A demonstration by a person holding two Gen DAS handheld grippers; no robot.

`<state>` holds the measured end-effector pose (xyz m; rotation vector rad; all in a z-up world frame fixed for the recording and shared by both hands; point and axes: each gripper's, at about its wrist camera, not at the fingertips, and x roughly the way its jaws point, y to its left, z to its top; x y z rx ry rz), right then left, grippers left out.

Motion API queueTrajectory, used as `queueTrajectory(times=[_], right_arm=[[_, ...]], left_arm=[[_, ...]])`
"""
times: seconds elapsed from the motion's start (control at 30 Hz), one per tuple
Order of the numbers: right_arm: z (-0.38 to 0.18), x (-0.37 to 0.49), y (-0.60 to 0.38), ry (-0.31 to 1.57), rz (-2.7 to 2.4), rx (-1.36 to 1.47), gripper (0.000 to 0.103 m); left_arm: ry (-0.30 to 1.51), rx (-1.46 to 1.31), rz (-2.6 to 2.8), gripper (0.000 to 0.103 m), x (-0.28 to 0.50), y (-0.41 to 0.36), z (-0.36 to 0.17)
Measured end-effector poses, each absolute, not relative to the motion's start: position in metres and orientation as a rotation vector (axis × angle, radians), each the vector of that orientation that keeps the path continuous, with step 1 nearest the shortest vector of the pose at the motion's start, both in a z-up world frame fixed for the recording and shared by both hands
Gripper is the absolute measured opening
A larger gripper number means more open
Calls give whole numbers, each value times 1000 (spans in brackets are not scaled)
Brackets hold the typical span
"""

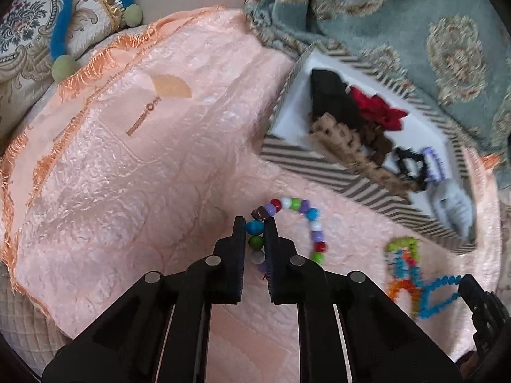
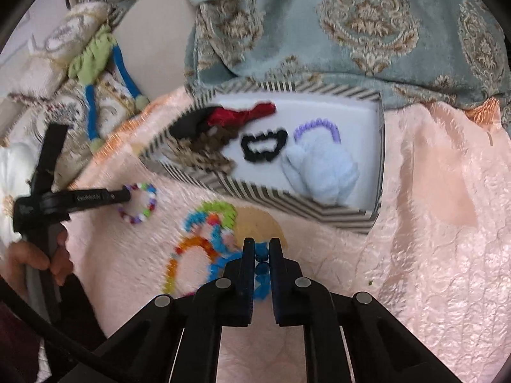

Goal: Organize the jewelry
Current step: 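Carry the multicolour and blue bracelets over the tray with both tools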

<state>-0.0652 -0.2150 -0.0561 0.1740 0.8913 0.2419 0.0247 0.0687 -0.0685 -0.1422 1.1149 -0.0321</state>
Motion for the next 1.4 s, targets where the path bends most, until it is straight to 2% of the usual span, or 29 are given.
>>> queueTrajectory(times=[0.27, 0.57, 1.4], right_arm=[[-14, -80, -215, 805, 262, 174, 8], [12, -90, -220, 755, 262, 183, 8], [31, -74, -234, 722, 233, 148, 8]], left_arm=[[1027, -122, -130, 10, 4, 46, -16], [962, -89, -169, 10, -10, 28, 17], [921, 21, -220, 10, -1, -16, 35]])
